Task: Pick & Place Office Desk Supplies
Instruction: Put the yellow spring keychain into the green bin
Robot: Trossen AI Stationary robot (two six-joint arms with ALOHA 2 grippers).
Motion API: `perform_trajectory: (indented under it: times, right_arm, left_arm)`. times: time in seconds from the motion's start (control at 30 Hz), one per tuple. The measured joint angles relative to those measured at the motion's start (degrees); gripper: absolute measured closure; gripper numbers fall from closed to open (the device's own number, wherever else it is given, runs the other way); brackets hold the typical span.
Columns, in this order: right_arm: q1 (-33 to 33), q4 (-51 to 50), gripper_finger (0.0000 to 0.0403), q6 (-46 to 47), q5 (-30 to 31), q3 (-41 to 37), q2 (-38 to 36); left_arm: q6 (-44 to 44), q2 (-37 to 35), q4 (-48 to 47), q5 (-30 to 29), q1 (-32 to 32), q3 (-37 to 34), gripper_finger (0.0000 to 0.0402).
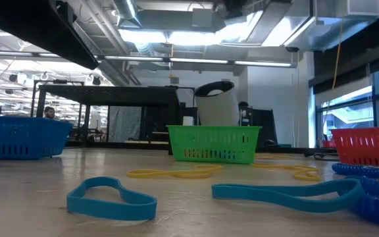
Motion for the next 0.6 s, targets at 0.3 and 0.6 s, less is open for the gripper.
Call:
perform_trajectory:
  times: [0.3, 0.6]
  right_arm:
    - [-0.2, 15.1, 0.0389, -14.1, -9.1, 0.2, -2.8]
    - [-2.9, -2.8, 0.0389, -5.7, 18.5, 0.2, -2.4]
  left_arm:
    - [0.0, 0.0, 3.0, -7.1, 0.0, 0.0, 0.0297]
    - [0.0, 0.0, 3.3, -9.7, 0.4, 0.0, 0.03]
